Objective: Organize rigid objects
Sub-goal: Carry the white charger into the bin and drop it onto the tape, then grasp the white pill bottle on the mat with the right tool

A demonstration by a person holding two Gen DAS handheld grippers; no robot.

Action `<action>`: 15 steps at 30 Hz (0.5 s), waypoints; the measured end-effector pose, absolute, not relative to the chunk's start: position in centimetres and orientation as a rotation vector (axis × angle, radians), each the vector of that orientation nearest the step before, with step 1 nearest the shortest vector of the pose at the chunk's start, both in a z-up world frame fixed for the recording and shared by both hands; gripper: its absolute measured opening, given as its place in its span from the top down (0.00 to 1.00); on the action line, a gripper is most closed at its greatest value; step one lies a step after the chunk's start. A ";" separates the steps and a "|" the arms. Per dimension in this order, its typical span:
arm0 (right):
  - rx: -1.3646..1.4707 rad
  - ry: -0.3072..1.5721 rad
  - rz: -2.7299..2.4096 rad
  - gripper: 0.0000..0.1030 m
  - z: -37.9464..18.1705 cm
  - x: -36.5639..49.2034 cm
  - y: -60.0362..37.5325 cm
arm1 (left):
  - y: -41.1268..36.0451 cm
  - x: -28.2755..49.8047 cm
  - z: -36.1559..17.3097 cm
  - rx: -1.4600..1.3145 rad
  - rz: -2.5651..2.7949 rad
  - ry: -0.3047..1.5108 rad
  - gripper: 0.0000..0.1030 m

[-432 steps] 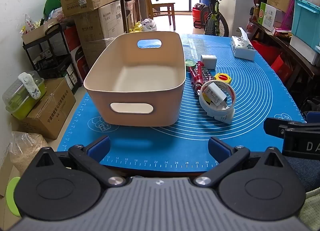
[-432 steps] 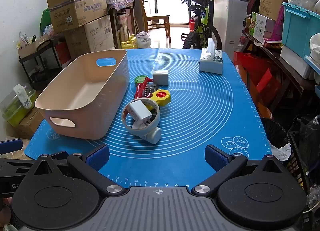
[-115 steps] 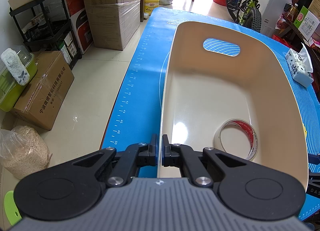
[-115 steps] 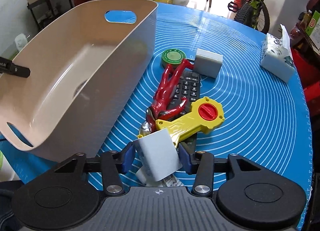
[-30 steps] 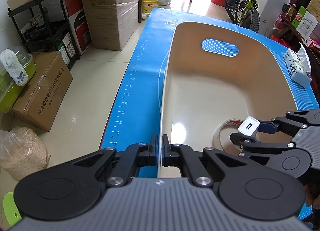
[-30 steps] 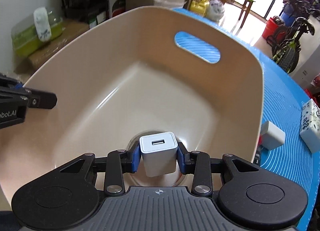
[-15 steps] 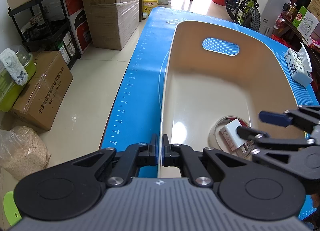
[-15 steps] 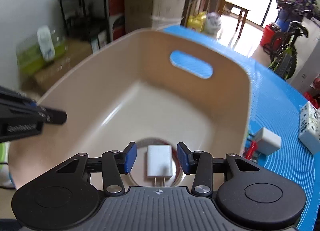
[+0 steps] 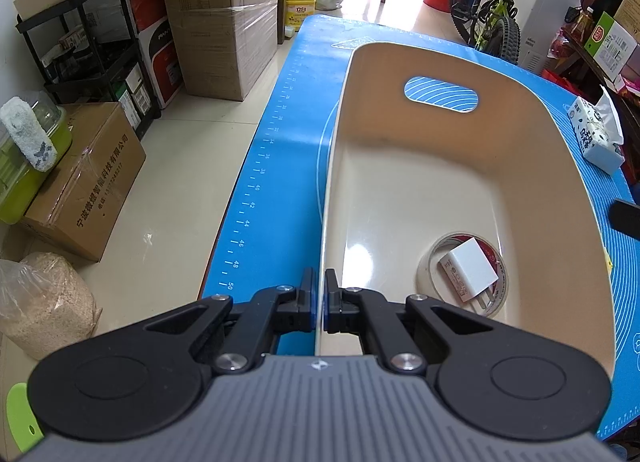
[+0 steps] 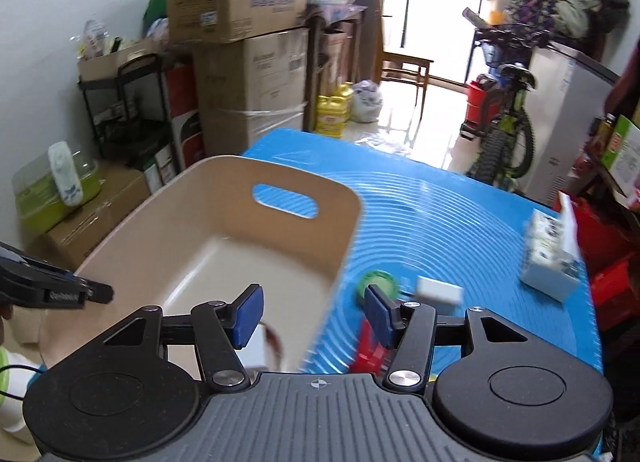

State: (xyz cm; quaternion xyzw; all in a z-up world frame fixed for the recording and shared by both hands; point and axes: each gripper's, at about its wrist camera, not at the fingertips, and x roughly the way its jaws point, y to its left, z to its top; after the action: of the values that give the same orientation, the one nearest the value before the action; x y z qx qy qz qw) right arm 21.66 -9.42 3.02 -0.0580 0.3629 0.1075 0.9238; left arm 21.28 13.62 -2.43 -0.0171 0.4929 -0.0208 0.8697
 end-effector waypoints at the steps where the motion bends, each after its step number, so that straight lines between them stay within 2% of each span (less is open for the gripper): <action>1: -0.119 0.749 0.210 0.36 3.0 21.4 -10.1 | 13.6 21.3 -2.4 -0.035 -0.043 1.031 0.96; 15: -0.125 0.957 0.134 0.35 -3.1 17.7 -15.3 | 13.7 21.3 -2.4 -0.035 -0.043 1.031 0.96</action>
State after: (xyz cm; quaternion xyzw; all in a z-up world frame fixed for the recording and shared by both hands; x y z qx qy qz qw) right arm 17.69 -15.31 -3.10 -0.0599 0.4597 0.0645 0.8837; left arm 21.30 13.68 -2.42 -0.0169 0.4928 -0.0204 0.8697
